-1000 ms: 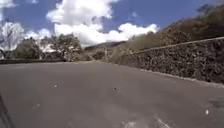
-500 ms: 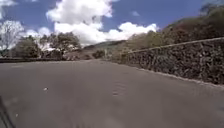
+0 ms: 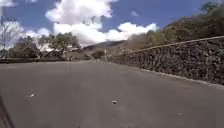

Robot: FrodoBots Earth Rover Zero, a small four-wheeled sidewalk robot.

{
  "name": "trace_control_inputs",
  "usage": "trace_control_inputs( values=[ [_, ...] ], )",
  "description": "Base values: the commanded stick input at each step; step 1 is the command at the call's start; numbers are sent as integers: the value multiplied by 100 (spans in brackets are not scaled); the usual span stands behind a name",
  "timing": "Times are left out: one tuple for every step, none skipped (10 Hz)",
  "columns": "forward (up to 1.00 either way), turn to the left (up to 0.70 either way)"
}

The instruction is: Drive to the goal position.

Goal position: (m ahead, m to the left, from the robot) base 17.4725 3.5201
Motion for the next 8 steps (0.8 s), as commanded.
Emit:
trace_control_inputs(
  values=[
    [70, 0],
    [70, 0],
    [70, 0],
    [70, 0],
    [70, 0],
    [70, 0],
    [70, 0],
    [70, 0]
  ],
)
